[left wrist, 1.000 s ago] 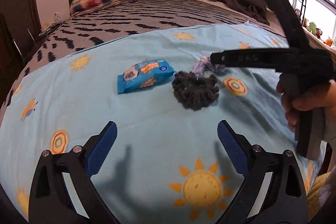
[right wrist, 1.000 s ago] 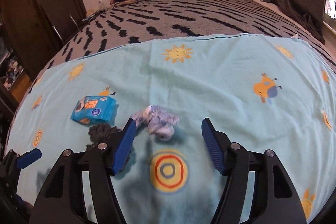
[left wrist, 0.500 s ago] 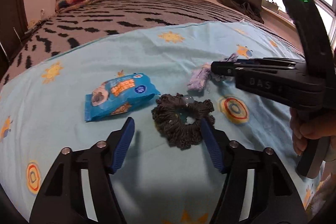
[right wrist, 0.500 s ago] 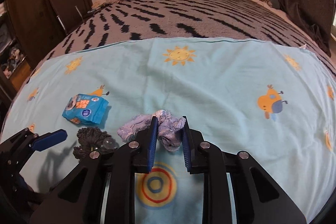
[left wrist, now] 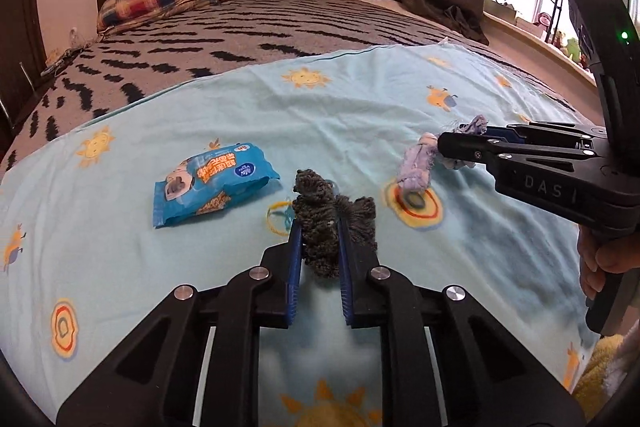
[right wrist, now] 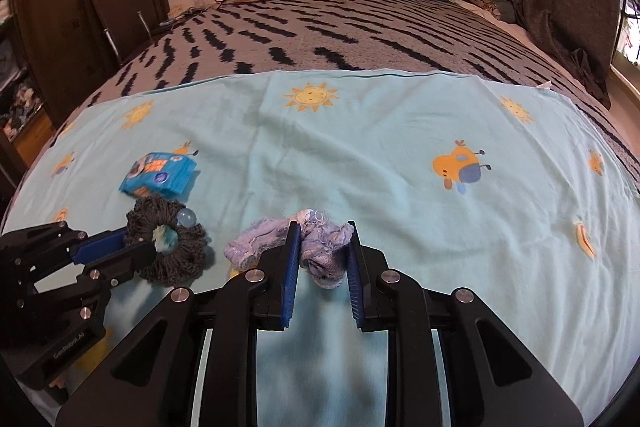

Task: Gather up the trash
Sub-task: 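Grasp the grey cloth with the right gripper while the left gripper grasps the dark scrunchie, then lower the cloth and scrunchie into the black bin and open both grippers, then raise both open grippers back over the wipes pack and teal toy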

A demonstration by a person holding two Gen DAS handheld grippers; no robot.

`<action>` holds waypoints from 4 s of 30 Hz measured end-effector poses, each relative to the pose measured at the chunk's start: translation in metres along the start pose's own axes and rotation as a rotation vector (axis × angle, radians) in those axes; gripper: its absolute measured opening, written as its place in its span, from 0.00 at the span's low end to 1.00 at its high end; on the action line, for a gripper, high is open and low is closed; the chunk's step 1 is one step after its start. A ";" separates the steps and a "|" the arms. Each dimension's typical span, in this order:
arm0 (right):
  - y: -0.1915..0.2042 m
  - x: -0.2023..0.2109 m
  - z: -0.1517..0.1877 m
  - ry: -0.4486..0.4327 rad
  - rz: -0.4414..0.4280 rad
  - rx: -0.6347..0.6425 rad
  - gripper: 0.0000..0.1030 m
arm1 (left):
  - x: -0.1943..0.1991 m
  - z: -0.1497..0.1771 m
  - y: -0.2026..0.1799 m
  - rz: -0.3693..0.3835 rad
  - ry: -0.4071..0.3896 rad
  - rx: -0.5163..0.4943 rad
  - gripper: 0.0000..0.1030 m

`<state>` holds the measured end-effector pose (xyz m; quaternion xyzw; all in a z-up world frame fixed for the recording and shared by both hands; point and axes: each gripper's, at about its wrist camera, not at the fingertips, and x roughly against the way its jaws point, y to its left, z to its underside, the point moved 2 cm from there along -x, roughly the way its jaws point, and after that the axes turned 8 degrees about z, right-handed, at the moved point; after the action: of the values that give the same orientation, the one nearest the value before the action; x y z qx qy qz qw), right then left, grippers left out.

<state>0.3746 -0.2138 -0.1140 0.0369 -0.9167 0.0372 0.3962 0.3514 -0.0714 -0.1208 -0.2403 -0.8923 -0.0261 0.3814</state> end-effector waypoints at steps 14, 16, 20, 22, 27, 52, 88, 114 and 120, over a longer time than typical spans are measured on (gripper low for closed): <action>0.027 0.113 0.050 -0.076 -0.028 0.059 0.22 | 0.102 0.062 -0.040 0.001 -0.043 -0.024 0.14; 0.029 0.126 0.060 -0.079 -0.042 0.054 0.22 | 0.114 0.074 -0.045 0.013 -0.047 -0.018 0.14; 0.034 0.150 0.086 -0.086 -0.061 0.059 0.22 | 0.140 0.102 -0.058 0.038 -0.056 -0.011 0.14; 0.038 0.162 0.102 -0.085 -0.065 0.071 0.22 | 0.150 0.114 -0.064 0.042 -0.059 -0.015 0.14; 0.044 0.180 0.138 -0.087 -0.052 0.095 0.22 | 0.169 0.147 -0.078 0.058 -0.056 -0.022 0.14; 0.054 0.145 0.318 0.196 -0.110 0.001 0.22 | 0.134 0.294 -0.109 0.135 0.181 0.025 0.14; 0.042 0.068 0.344 0.340 -0.094 -0.195 0.59 | 0.064 0.337 -0.087 0.105 0.328 0.106 0.39; 0.019 0.141 0.155 0.010 -0.073 -0.137 0.96 | 0.166 0.180 -0.026 -0.075 0.016 0.074 0.92; 0.041 0.098 0.104 0.000 -0.098 -0.117 0.96 | 0.141 0.145 0.007 -0.102 0.018 0.086 0.92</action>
<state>0.2284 -0.1868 -0.1150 0.0584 -0.9144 -0.0357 0.3989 0.1733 0.0257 -0.1268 -0.1776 -0.9002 -0.0094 0.3976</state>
